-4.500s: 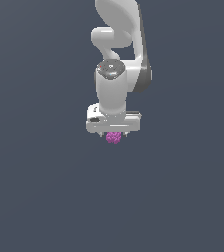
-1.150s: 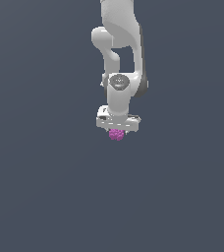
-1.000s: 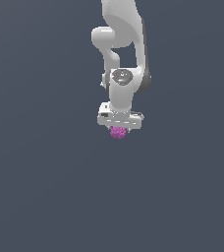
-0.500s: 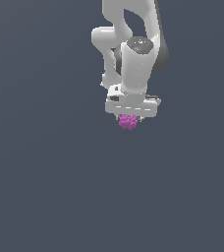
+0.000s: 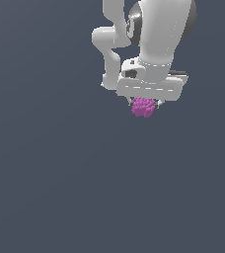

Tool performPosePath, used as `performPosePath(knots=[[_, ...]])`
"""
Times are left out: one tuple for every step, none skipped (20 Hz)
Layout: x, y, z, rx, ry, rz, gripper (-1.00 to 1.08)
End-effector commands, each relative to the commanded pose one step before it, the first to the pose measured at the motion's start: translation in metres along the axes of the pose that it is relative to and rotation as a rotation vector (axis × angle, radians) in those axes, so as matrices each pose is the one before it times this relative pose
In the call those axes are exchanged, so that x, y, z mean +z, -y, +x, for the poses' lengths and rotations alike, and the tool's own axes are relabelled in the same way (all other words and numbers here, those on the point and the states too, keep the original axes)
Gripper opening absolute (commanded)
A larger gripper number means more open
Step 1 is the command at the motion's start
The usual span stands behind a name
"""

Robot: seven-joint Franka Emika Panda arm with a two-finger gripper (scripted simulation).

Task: Pick up the object and move it to a goal position.

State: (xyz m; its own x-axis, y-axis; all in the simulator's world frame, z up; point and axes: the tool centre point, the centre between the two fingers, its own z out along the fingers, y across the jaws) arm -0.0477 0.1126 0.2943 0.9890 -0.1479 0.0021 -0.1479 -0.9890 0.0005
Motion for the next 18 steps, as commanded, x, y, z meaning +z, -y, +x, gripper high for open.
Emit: performPosePath(knots=[[-0.02108,0.00909,0.00227,0.00044,0.00161,-0.00036,-1.0],[-0.00725,0.00324,0.00098,0.0,0.0,0.0,-1.0],[-0.00673,0.00302,0.00096,0.0,0.0,0.0,-1.0],[-0.0062,0.00267,0.001,-0.00001,0.0002,0.00045,-1.0],[-0.0057,0.0026,0.00091,0.0,0.0,0.0,-1.0],[-0.00521,0.00239,0.00086,0.0,0.0,0.0,-1.0],[-0.00471,0.00217,0.0008,0.0,0.0,0.0,-1.0],[-0.00422,0.00195,0.00073,0.0,0.0,0.0,-1.0],[-0.00373,0.00173,0.00067,0.0,0.0,0.0,-1.0],[-0.00325,0.00152,0.00061,0.0,0.0,0.0,-1.0],[-0.00278,0.00131,0.00055,0.0,0.0,0.0,-1.0],[-0.00233,0.00111,0.0005,0.0,0.0,0.0,-1.0],[-0.00188,0.00091,0.00045,0.0,0.0,0.0,-1.0],[-0.00145,0.00072,0.0004,0.0,0.0,0.0,-1.0],[-0.00104,0.00053,0.00035,0.0,0.0,0.0,-1.0],[-0.00066,0.00036,0.00029,0.0,0.0,0.0,-1.0],[-0.00033,0.00019,0.0002,0.0,0.0,0.0,-1.0],[-0.00009,0.00006,0.00007,0.0,0.0,0.0,-1.0]])
